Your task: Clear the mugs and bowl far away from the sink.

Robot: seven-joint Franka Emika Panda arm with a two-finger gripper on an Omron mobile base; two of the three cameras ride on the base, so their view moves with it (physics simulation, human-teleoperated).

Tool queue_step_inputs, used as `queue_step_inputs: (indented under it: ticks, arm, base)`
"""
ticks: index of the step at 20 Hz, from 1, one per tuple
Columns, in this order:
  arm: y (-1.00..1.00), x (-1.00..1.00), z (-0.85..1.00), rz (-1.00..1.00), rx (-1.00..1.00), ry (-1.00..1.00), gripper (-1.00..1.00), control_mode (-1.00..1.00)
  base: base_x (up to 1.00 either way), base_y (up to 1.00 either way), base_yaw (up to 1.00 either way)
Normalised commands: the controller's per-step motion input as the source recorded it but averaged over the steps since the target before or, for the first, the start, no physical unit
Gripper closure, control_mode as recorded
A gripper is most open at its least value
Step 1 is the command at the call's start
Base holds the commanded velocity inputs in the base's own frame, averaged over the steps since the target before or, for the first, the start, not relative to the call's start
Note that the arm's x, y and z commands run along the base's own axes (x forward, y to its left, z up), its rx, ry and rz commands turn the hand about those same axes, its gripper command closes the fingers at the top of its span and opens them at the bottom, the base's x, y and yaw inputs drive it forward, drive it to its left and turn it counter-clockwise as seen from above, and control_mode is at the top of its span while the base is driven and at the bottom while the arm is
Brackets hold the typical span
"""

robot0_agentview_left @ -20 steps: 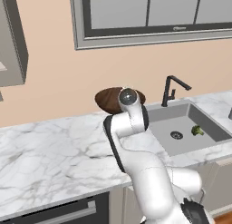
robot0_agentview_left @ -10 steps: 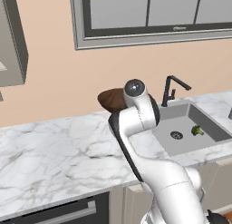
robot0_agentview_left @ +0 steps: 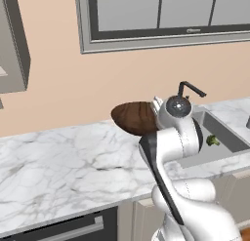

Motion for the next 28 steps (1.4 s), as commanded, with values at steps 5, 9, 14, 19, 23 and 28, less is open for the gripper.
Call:
queue_step_inputs:
  ticks: [5, 9, 14, 19, 23, 28]
  arm:
    - [-0.16, -0.65, 0.24, 0.14, 0.00, -0.15, 1.00, -1.00]
    - [-0.02, -0.43, 0.20, 0.08, 0.00, -0.20, 1.00, -1.00]
    - [0.03, 0.00, 0.01, 0.00, -0.02, -0.36, 1.00, -1.00]
    - [0.00, 0.00, 0.00, 0.00, 0.00, 0.00, 1.00, 1.00]
    - [0.00, 0.00, 0.00, 0.00, 0.00, 0.00, 1.00, 1.00]
    - [0.00, 0.00, 0.00, 0.00, 0.00, 0.00, 1.00, 1.00]
  base:
    - [0.00, 0.00, 0.00]
    - [0.00, 0.00, 0.00]
    - [0.00, 0.00, 0.00]
    - [-0.16, 0.20, 0.25]
    - [-0.35, 0.03, 0.83]
    - [-0.64, 0.31, 0.75]
